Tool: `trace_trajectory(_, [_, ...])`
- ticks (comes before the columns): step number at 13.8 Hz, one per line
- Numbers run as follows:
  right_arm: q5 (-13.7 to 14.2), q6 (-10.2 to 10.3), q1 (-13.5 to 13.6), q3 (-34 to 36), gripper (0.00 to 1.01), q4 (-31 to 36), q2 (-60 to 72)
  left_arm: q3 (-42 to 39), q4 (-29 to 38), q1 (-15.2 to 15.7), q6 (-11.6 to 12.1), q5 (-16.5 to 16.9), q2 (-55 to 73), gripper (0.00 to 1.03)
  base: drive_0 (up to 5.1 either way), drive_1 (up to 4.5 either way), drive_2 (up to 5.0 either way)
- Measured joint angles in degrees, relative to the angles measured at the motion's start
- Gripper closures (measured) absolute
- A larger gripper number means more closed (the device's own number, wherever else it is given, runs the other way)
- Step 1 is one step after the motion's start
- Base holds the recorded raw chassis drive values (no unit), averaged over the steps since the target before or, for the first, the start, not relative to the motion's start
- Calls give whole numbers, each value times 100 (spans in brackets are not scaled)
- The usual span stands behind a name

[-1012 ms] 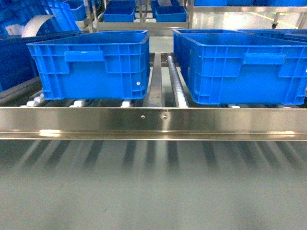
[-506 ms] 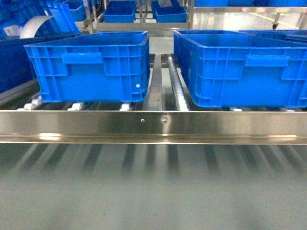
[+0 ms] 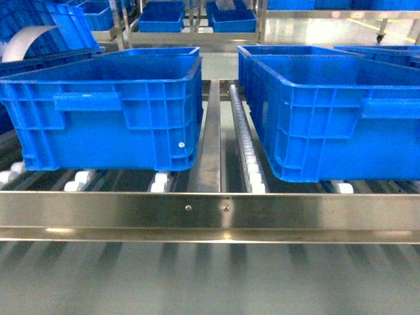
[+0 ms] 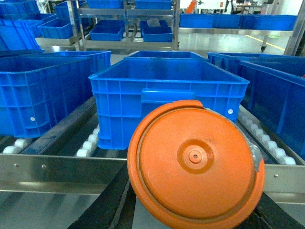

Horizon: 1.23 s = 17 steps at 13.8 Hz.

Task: Sort blue parts and orange caps into right shelf containers

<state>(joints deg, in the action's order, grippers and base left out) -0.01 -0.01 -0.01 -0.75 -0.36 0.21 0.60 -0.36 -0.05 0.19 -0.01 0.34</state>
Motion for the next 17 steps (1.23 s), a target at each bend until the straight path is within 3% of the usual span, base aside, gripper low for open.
trace_trajectory(17, [-2, 0, 0, 0, 57, -4, 2, 0, -7, 0, 0, -2, 0, 60, 0, 0, 0])
